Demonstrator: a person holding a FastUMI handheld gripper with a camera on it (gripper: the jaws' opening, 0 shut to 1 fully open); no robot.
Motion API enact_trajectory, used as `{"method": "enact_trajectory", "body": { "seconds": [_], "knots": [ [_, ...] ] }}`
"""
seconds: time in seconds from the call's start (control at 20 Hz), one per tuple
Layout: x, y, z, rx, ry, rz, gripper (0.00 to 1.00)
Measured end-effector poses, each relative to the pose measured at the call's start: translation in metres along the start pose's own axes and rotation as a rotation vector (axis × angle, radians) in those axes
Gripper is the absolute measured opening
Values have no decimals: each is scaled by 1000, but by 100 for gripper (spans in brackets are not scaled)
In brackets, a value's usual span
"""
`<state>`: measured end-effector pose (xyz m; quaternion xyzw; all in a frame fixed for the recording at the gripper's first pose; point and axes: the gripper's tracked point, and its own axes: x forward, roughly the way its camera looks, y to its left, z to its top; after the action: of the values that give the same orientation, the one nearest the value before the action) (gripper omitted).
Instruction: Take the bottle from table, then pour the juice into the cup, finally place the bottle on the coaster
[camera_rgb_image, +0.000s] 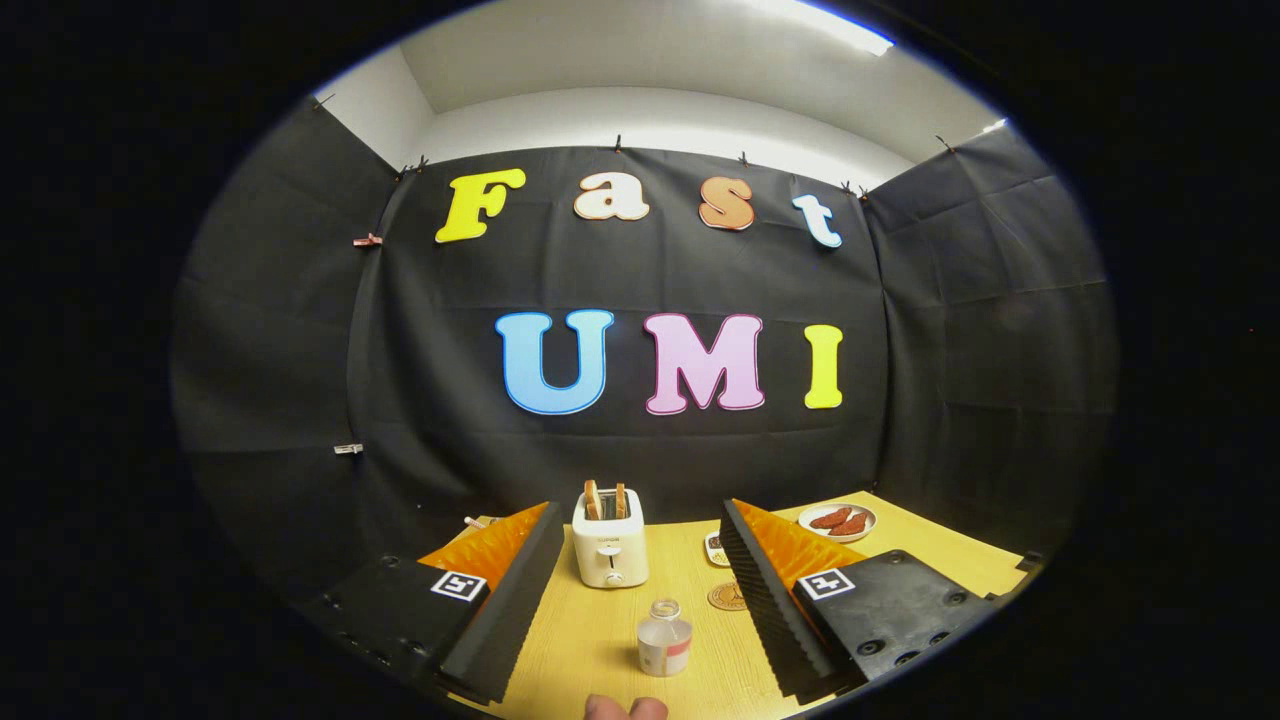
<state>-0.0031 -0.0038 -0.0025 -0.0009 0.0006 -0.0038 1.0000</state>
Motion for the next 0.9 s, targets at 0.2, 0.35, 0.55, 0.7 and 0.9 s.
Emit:
{"method": "enact_trajectory", "body": {
  "seconds": [0.2, 0.35, 0.55, 0.7, 0.9],
  "knots": [
    [0, -3, -1, 0, -2, -9, 97],
    [1, -3, 0, -16, -14, -12, 97],
    [3, -4, -5, -28, -32, -14, 97],
    [5, -5, -32, 4, -15, -10, 97],
    [7, -20, -82, 34, 4, -56, 97]
  ]
}}
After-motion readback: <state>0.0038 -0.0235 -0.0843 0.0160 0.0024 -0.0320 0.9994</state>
